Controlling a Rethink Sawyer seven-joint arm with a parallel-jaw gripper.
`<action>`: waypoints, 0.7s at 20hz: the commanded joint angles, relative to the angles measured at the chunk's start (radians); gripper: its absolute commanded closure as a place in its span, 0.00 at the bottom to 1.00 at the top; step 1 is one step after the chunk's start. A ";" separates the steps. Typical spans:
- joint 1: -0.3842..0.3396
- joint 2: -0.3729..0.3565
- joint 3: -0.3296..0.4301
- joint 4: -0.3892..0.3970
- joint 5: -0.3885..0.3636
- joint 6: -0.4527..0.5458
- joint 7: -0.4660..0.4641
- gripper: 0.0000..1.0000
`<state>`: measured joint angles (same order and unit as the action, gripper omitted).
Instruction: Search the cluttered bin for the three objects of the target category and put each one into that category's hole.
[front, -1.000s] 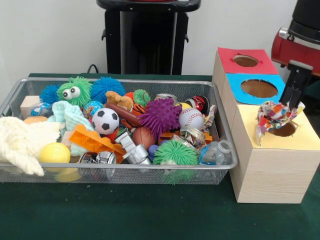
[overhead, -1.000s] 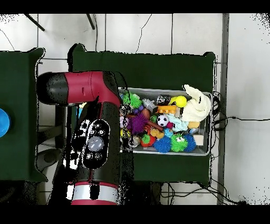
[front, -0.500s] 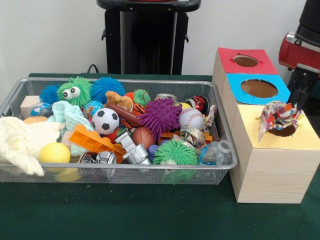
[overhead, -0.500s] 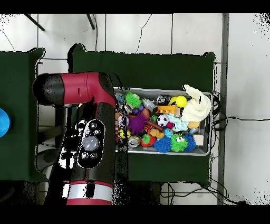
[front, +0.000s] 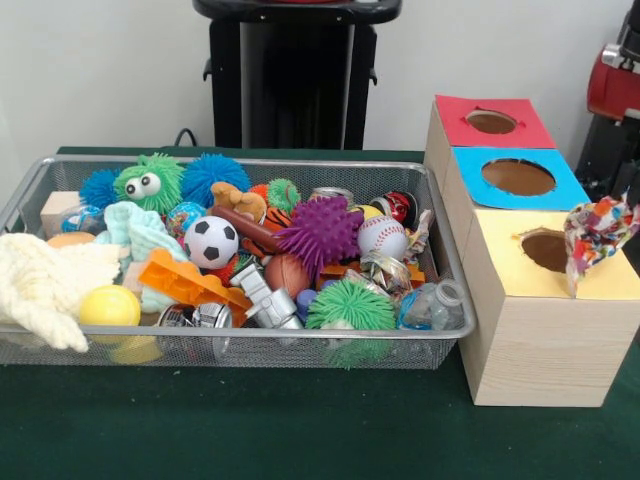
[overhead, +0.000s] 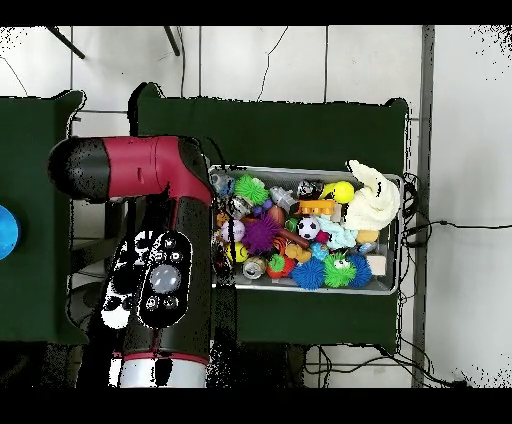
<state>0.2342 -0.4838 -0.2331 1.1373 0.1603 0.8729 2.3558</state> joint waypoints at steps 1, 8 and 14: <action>-0.032 0.013 0.018 0.068 0.023 0.083 0.179 1.00; -0.054 -0.007 0.020 0.094 0.017 0.072 0.134 1.00; -0.066 -0.022 0.031 0.127 0.013 0.045 0.110 1.00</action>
<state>0.2124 -0.4937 -0.2390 1.1423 0.1651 0.8729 2.3558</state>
